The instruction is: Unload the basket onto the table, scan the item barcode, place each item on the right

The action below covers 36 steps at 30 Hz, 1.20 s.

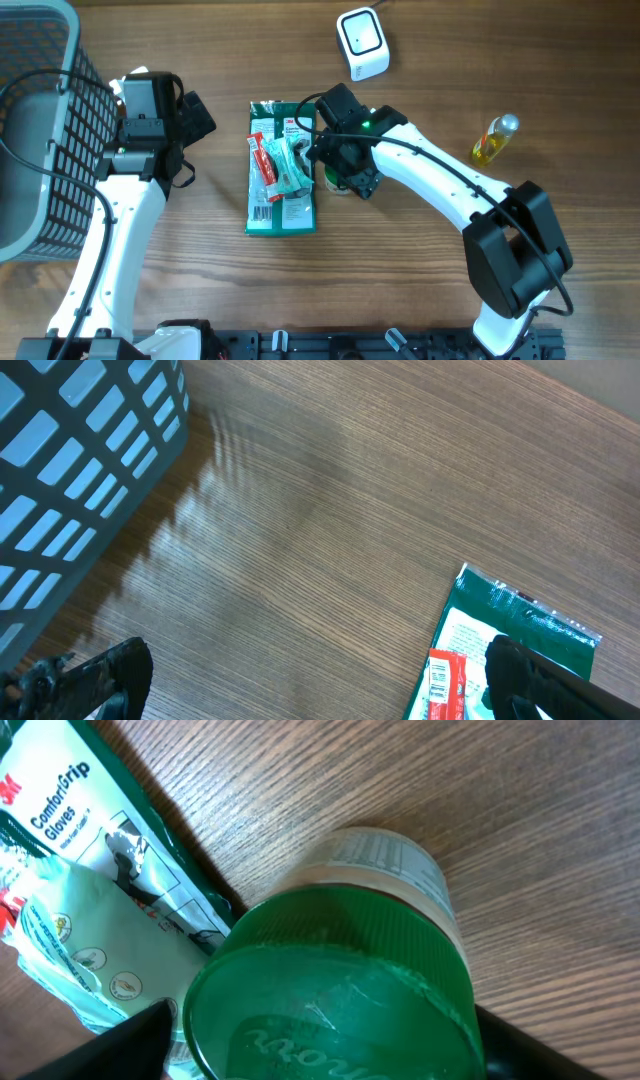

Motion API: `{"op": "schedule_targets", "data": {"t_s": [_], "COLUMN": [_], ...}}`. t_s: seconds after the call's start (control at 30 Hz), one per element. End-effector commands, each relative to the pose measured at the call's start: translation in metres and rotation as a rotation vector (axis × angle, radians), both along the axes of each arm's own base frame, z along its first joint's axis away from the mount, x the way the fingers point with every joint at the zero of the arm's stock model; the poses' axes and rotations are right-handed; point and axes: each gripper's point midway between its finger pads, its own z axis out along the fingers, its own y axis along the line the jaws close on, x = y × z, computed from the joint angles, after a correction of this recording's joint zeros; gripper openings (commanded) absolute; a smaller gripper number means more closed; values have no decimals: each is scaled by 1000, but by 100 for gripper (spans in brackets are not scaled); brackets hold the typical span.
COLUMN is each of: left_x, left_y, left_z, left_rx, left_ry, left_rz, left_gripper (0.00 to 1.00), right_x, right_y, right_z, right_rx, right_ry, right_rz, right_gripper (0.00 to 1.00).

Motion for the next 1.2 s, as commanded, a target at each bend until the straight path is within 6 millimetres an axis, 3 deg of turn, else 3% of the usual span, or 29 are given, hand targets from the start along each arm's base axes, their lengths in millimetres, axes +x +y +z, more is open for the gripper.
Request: {"op": "schedule_targets", "data": {"t_s": [0.0,0.13,0.27,0.37,0.47,0.5,0.57,0.6,0.73,0.8,0.9,1.0,1.13,1.17], "left_x": [1,1,1,1,1,1,1,1,1,1,1,1,1,1], "left_y": [4,4,4,4,4,4,4,4,4,4,4,4,4,4], "left_z": [2,2,2,2,2,2,2,2,2,2,2,2,2,2], "left_rx": [10,11,10,11,10,10,10,10,10,10,11,10,11,11], "left_ry": [-6,-6,-6,-6,-6,-6,-6,-6,-6,-6,-6,-6,-6,-6], "left_rz": [11,11,11,11,11,11,12,11,11,11,11,11,11,11], "left_gripper": [100,100,100,100,100,100,100,100,100,100,100,100,100,100], "right_x": [2,11,18,23,18,17,21,24,21,18,19,25,30,29], "right_y": [-2,-15,-24,-32,-35,-36,-32,-30,-22,-19,-21,-28,-28,-29], "right_z": [-6,-6,-6,-5,-6,-6,-5,-4,-5,-5,-5,-4,-3,-3], "right_rx": [-31,-109,-187,-293,-378,-385,-373,-358,-249,-213,-216,-266,-356,-371], "right_ry": [-7,-63,-123,-190,-212,-213,-231,-237,-196,-167,-164,-192,-263,-263], "right_rz": [-8,-9,142,436,897,943,907,832,515,418,369,386,807,876], "right_gripper": [77,74,73,66,66,66,93,100,96,71,67,61,59,90]}}
